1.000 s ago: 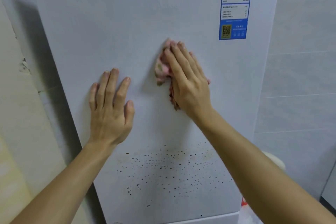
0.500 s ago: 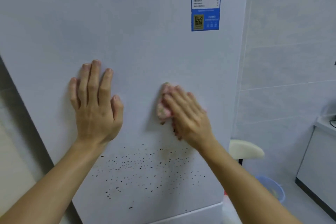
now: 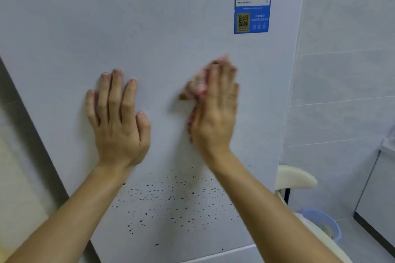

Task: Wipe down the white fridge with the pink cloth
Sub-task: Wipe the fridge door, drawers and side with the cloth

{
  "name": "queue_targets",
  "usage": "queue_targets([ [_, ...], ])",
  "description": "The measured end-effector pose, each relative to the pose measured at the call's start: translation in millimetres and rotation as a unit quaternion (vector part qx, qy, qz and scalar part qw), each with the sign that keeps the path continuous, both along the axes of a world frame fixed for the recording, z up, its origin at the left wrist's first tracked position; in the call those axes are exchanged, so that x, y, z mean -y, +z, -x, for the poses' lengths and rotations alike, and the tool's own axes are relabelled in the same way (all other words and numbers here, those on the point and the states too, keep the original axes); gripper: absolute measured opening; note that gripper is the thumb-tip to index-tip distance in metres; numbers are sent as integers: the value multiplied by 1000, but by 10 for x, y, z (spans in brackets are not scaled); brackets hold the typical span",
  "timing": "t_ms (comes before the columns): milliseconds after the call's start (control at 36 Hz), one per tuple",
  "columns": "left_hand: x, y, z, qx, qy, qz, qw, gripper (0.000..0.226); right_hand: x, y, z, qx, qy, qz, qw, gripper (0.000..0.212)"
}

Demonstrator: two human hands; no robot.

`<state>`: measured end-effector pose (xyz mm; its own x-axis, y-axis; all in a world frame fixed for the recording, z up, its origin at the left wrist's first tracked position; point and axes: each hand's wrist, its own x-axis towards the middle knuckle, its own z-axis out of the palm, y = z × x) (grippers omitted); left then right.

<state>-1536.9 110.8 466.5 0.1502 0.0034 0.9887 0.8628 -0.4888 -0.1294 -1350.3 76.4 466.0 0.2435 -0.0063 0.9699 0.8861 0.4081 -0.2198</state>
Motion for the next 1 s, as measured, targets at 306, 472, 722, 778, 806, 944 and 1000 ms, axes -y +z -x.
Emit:
queue_targets([
  [306,65,30,203,-44,-5,22,999,60,42,-317,335,236,-16,48,970,85],
  [472,54,32,175,-31,-9,18,999,57,166,-249,-803,14,-51,44,998,64],
  [722,51,30,198,-29,-24,24,999,55,115,32,-527,-117,-14,13,993,57],
  [778,56,40,220,-34,-27,23,999,55,85,66,-353,-93,-12,12,996,55],
  [806,61,44,229,-35,-30,23,999,54,70,72,-242,-74,-10,12,997,54],
  [944,70,42,320,-18,-36,22,999,55,9,-43,469,42,6,6,999,64],
  [1000,65,40,380,-9,-32,21,999,57,16,-200,705,114,15,21,993,68],
])
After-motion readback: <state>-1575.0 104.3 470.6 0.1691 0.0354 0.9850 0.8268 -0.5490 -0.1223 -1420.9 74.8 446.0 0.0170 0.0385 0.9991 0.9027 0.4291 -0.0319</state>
